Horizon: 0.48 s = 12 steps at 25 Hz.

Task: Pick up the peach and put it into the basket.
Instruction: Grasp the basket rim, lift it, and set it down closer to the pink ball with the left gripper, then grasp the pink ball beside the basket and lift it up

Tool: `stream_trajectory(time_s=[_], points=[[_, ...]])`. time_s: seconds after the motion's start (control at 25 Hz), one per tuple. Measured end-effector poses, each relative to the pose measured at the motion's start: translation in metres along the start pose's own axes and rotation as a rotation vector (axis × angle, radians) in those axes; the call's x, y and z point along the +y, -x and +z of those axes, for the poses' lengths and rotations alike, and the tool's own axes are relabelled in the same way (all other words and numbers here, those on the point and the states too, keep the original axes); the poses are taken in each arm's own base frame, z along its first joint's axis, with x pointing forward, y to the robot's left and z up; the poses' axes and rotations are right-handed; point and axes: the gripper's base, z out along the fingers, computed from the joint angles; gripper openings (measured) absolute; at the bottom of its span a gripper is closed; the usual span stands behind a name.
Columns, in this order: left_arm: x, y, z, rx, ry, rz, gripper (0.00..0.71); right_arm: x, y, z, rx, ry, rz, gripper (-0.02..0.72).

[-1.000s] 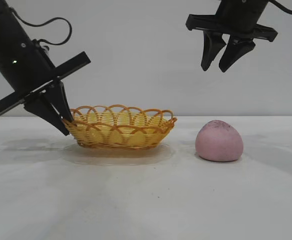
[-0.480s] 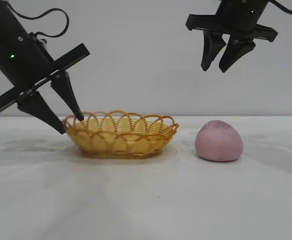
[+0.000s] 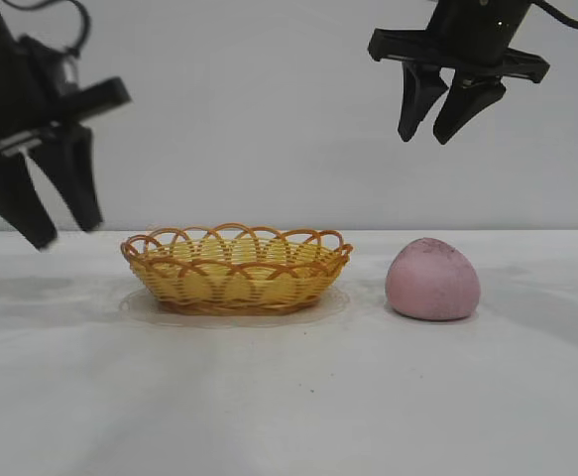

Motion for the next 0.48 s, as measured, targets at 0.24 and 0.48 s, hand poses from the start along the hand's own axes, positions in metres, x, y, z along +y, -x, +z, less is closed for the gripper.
stream_trajectory(time_s=[0.24,0.48], points=[[0.015,0.016,-0.027,-0.089,0.182,0.161,0.243,0.0,0.0,0.0,0.002,0.002,0.0,0.269],[0.053,0.017,-0.039,-0.093,0.253,0.069,0.243,0.001,-0.002,0.0,0.018,0.006,-0.005,0.269]])
